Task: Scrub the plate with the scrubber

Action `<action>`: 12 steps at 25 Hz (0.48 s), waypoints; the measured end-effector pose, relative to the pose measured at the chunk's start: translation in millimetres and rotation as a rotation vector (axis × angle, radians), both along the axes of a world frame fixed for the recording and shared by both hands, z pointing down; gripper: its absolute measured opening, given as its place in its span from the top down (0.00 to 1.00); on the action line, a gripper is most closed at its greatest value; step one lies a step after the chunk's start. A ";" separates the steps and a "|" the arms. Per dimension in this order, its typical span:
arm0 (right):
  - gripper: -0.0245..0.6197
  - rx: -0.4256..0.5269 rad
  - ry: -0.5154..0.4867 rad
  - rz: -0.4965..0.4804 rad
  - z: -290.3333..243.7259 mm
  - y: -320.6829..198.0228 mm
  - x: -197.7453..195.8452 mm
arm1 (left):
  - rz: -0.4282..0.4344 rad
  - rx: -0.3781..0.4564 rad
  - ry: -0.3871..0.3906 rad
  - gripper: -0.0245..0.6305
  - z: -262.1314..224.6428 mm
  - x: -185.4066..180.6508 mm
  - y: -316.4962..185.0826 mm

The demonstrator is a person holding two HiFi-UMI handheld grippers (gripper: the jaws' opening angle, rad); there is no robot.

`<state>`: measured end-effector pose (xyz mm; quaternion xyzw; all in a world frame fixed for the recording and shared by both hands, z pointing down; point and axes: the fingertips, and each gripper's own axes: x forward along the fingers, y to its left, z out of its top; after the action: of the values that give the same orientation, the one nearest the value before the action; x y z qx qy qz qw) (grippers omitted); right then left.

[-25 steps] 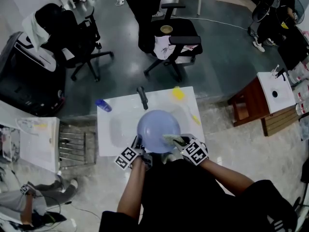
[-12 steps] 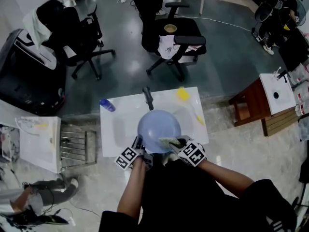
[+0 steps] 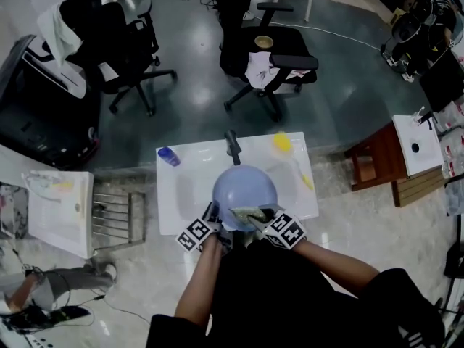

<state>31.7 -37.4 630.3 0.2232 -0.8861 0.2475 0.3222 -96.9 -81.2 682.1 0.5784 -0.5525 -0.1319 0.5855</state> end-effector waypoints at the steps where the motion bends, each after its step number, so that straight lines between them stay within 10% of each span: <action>1: 0.87 -0.002 -0.004 -0.002 -1.3 -0.6 -4.3 | 0.003 -0.003 0.004 0.87 0.0 -0.5 0.6; 12: 0.87 -0.036 -0.011 -0.005 -4.3 -4.8 -31.3 | 0.041 -0.019 0.035 0.87 3.3 0.6 8.8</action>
<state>0.5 -42.2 626.0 0.2139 -0.8838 0.2637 0.3219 -96.3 -72.5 685.5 0.5818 -0.5313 -0.1246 0.6030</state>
